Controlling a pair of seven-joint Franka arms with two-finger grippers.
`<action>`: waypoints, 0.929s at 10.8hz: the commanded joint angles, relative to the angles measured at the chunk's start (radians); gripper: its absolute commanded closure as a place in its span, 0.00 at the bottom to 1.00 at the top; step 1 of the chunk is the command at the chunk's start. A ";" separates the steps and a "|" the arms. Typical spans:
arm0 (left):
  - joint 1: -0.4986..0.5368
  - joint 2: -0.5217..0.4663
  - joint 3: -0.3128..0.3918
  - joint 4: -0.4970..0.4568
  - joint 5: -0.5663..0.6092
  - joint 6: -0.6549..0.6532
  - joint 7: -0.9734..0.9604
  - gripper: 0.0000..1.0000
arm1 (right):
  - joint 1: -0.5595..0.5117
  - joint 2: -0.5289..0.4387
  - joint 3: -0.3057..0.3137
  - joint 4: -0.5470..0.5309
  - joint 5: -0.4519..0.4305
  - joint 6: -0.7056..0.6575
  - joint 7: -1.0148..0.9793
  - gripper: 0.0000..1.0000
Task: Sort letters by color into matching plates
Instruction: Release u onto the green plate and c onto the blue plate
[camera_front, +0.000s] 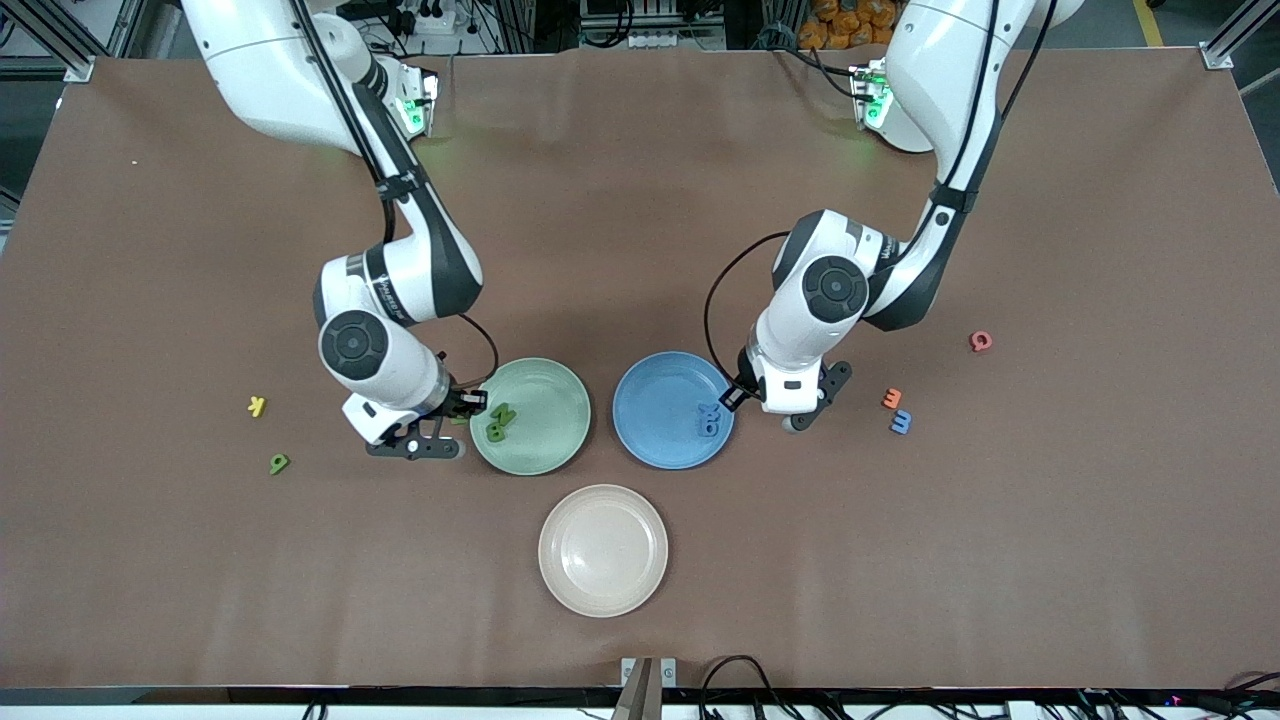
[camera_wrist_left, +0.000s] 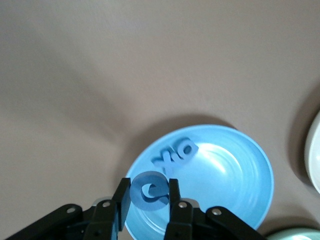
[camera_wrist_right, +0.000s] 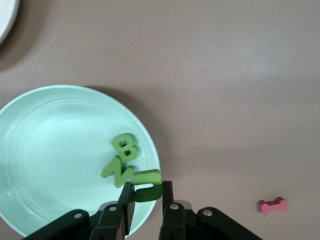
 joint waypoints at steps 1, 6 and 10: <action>-0.036 0.054 0.007 0.071 -0.093 0.016 -0.017 1.00 | 0.030 0.046 0.009 0.072 -0.015 -0.024 0.020 0.92; -0.066 0.084 0.010 0.080 -0.122 0.103 0.007 0.01 | 0.034 0.069 0.026 0.111 -0.016 -0.024 0.020 0.65; -0.063 0.078 0.013 0.079 -0.071 0.103 0.055 0.00 | 0.027 0.065 0.023 0.108 -0.025 -0.035 0.021 0.00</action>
